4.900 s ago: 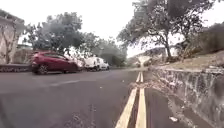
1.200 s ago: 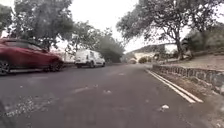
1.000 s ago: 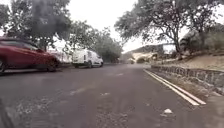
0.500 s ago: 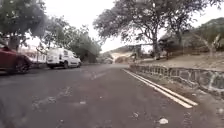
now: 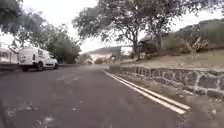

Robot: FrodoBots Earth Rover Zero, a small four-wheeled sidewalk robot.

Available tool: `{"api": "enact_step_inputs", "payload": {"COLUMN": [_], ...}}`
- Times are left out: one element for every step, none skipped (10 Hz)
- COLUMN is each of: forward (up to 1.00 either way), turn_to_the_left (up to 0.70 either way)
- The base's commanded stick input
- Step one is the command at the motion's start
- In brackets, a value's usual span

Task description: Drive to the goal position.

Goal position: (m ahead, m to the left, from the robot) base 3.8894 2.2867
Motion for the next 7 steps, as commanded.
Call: {"api": "enact_step_inputs", "payload": {"forward": [0.7, 0.7, 0.7, 0.7, 0.7, 0.7, 0.7], "turn_to_the_left": [0.0, 0.0, 0.0, 0.35, 0.35, 0.35, 0.26]}}
